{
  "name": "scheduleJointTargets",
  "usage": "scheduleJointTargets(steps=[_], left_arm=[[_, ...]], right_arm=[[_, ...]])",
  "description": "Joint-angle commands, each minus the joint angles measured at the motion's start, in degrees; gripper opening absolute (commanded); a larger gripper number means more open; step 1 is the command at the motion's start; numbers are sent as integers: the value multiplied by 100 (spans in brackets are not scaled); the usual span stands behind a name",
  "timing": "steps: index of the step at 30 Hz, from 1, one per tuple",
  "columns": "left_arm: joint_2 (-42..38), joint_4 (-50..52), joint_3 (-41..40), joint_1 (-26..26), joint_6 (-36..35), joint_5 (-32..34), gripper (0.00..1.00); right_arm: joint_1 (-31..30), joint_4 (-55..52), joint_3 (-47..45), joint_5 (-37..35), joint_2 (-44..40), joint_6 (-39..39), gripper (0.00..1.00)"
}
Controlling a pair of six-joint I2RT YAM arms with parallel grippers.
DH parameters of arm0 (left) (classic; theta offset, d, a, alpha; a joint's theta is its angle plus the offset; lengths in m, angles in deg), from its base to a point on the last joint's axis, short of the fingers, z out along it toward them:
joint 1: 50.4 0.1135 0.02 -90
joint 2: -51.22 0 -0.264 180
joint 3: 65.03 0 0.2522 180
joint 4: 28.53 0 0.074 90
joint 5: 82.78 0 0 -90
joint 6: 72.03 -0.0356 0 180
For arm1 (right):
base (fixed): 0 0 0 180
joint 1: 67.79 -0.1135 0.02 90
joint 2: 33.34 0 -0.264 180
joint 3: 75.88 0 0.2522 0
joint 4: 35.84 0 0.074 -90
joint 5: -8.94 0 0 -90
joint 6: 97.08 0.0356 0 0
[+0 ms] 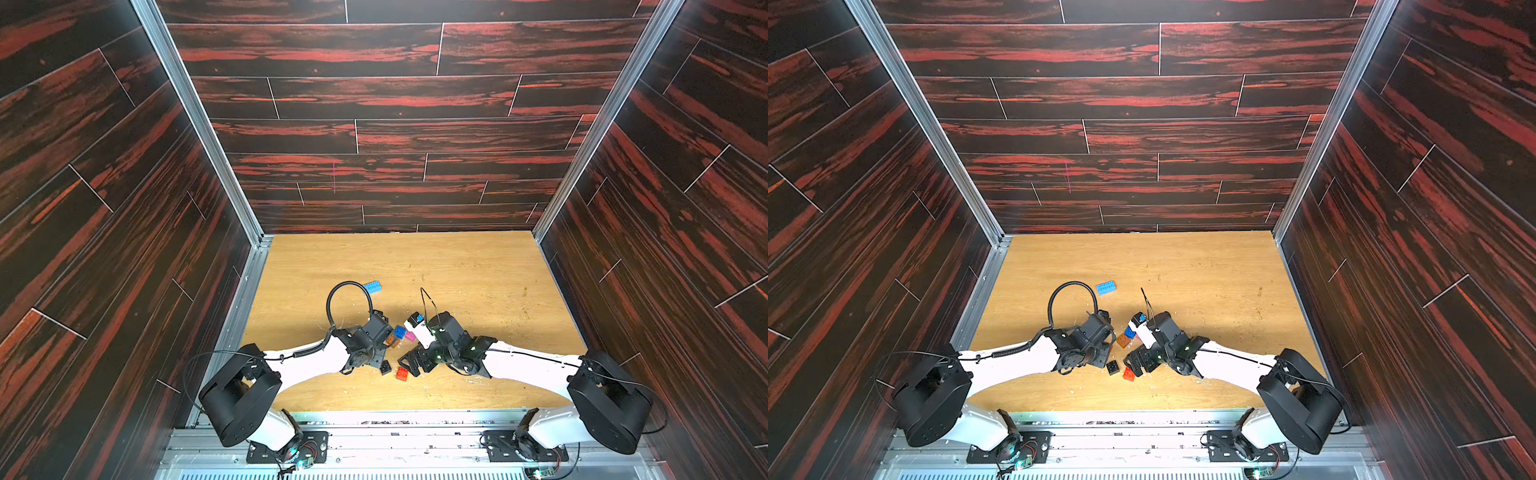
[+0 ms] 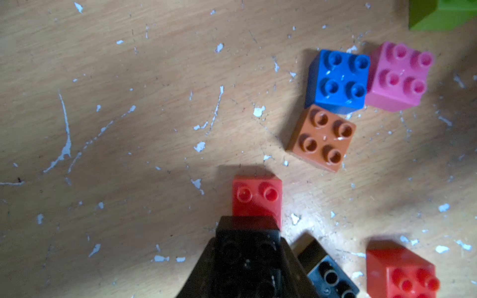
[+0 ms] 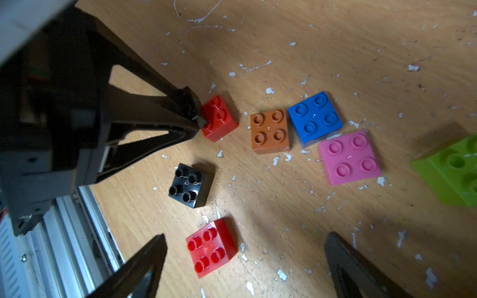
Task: Assemble the letter v with lego
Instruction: Assemble the lego brick with the lego brick.
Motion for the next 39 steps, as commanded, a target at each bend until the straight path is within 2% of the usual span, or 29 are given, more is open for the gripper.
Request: scheduleJointTargets(steps=[1,10,30,39], left_arm=[[122,46,36,-18,50,90,24],[323,7,80,-33,175,-24,23],[207,284,-324,-45,437,-207,23],[459,761,25,-38,-5,-353,23]], right_arm=[[-67,-3,28,19,71,58,98],[-85,11,-15,10,93,84,98],[-93,-48,37,5,177,115,98],[-93,-49,18,-5,168,111,98]])
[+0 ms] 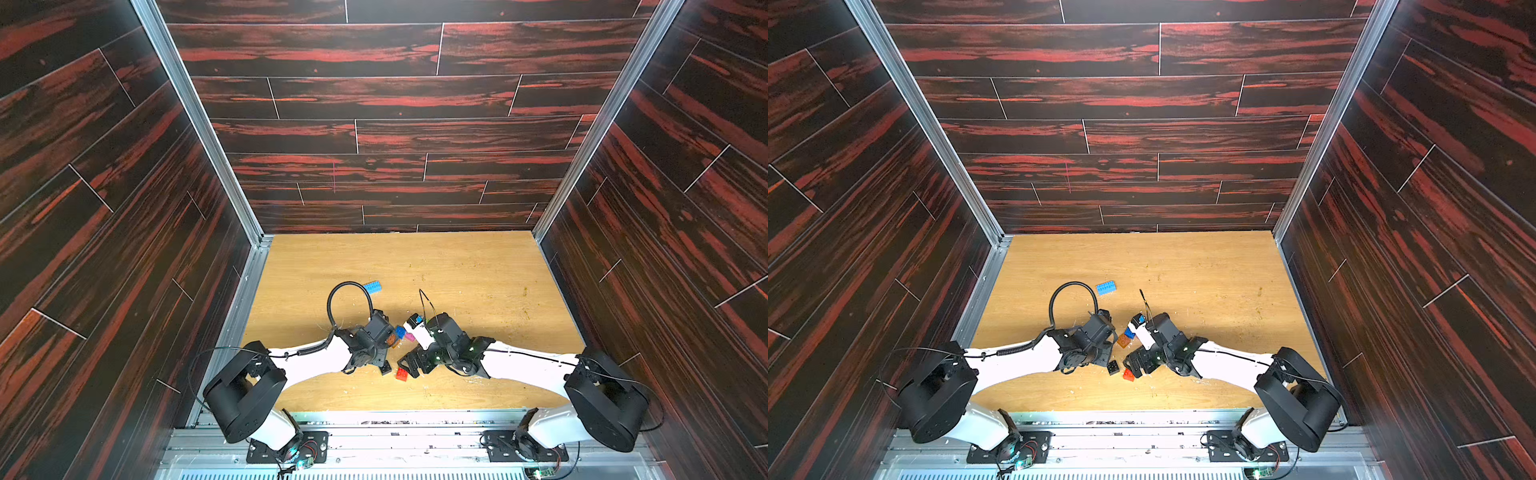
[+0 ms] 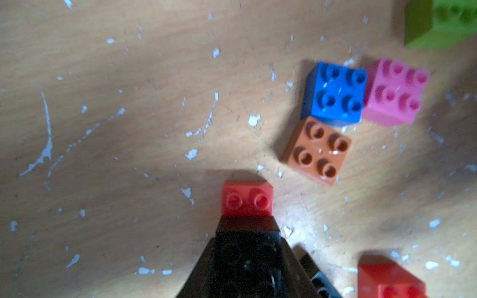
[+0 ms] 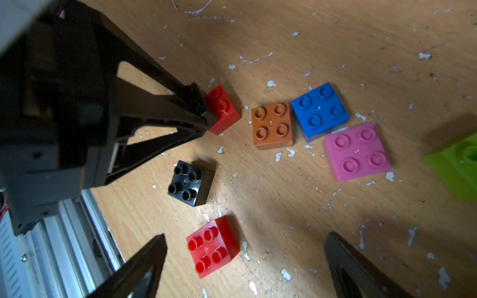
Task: Assemble the letter v with lego
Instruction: Assemble the lego brick with the lego brick.
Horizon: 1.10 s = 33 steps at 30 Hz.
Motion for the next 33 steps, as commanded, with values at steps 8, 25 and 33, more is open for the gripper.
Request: scheduleJointTargets(steps=[8,25,33], left_arm=[[631,1267,379,-25,-496,-177,23],[1048,1487,923,-22,-448,-207,22],[995,1402,866,-23,-352,-61,42]], right_arm=[[-41,-42,10,-20,91,15,98],[-42,-65,2,-55,135,47,98],[-43,-60,2,-86,196,69,98]])
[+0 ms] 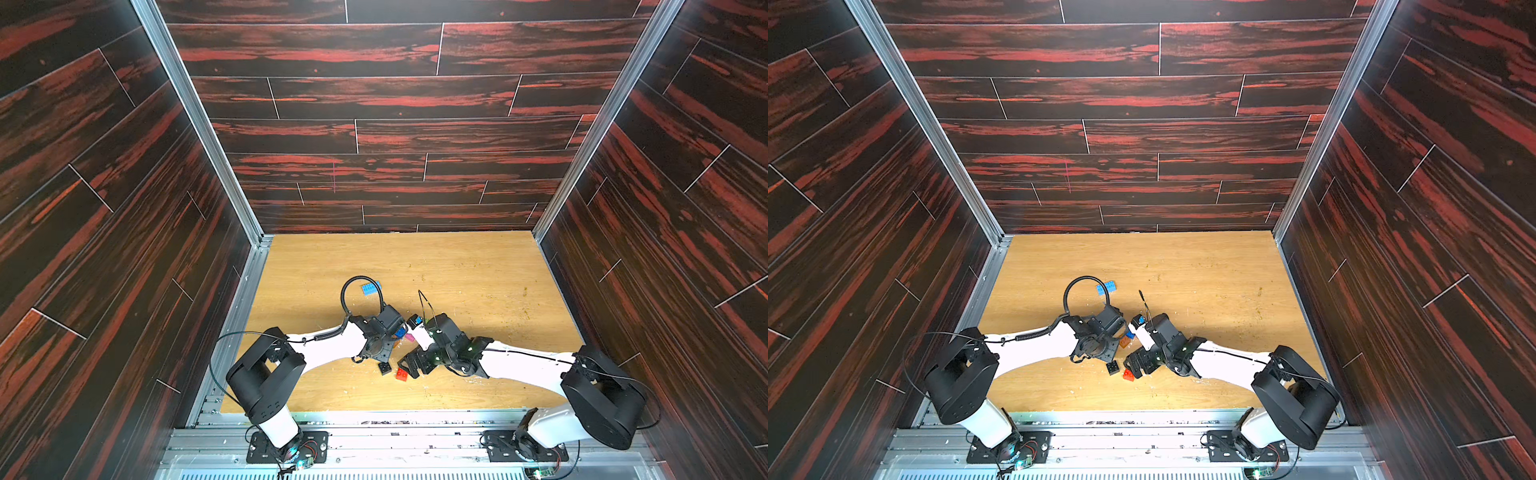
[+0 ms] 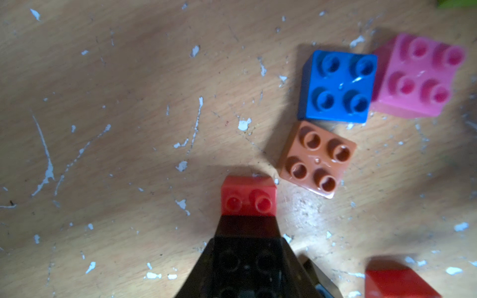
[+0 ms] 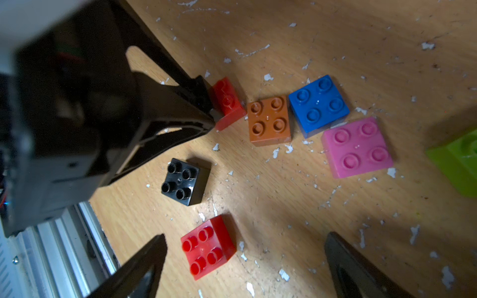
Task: Assemble the letter v with lego
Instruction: Assemble the lego brick with the lego brick.
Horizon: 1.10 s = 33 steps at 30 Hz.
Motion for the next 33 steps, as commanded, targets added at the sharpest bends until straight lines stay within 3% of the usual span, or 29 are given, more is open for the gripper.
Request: scheduleJointTargets(steps=[1,9,17,33], left_arm=[[147,300,-180,-26,39,-8,44],[-245,-278,-365,-24,158,176,49],[-801,-1971,-1544,-26,131,302,50],[-650,-3005,-2160,-26,-706,160,50]], right_arm=[[-42,-50,2,-32,108,63,98],[-35,-58,-7,-74,122,89,98],[-42,-77,-8,-140,131,124,98],[-35,-139,27,-139,231,166,98]])
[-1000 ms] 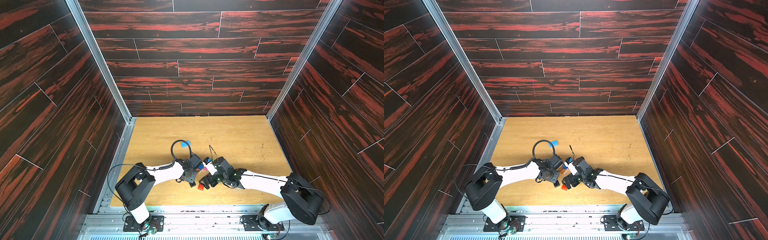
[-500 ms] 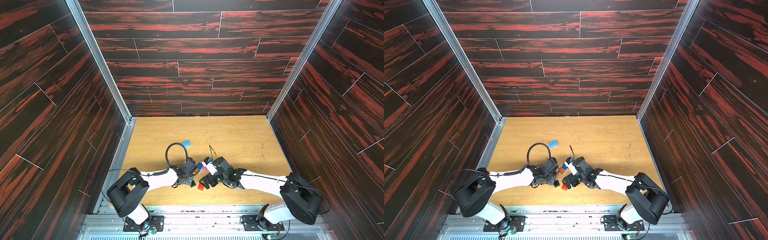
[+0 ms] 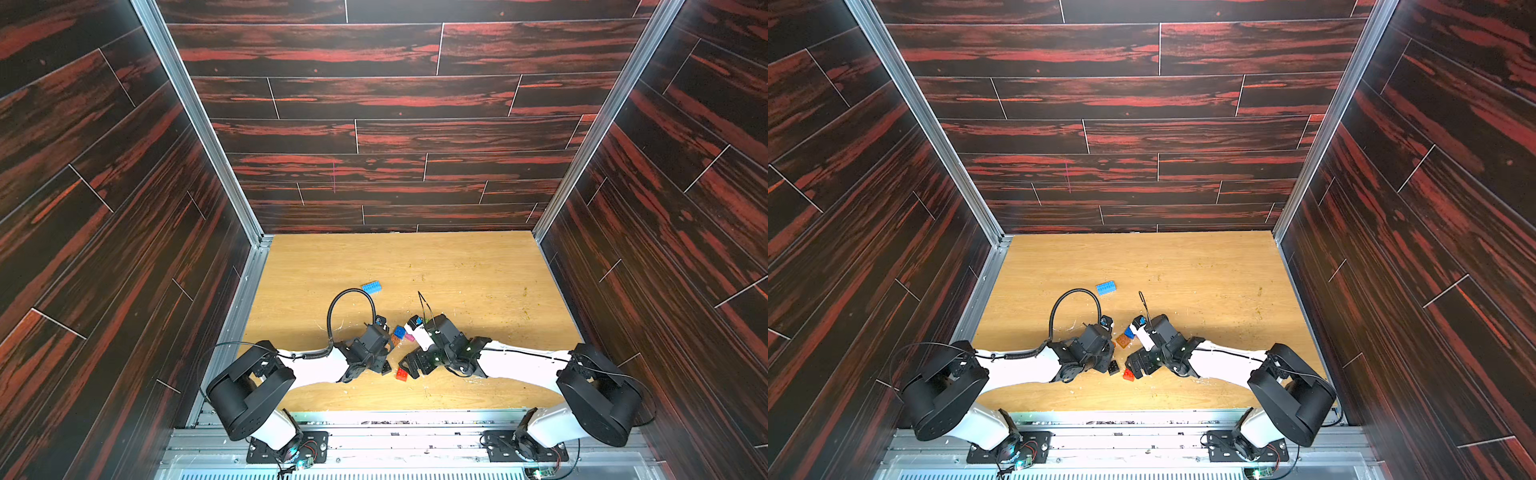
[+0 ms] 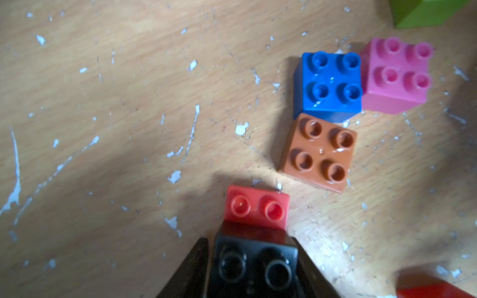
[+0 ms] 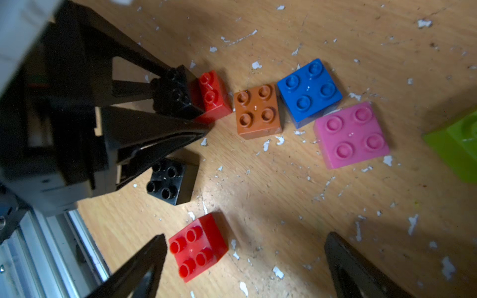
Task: Assemble the letter v with lego
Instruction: Assemble the lego brick with the lego brick.
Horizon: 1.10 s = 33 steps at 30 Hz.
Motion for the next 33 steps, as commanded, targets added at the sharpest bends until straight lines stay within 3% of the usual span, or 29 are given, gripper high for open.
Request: scheduleJointTargets(steps=[1,11,33], left_arm=[[148,-92,-172,-8,-225,-59,50],[577,-334,-244,-1,-288,-169,45],[245,-303,-628,-7,113,-114,42]], right_arm=[[-36,-67,28,5,126,43,98],[-43,-76,54,3,194,81,98],[-43,-84,-7,-19,115,156,98]])
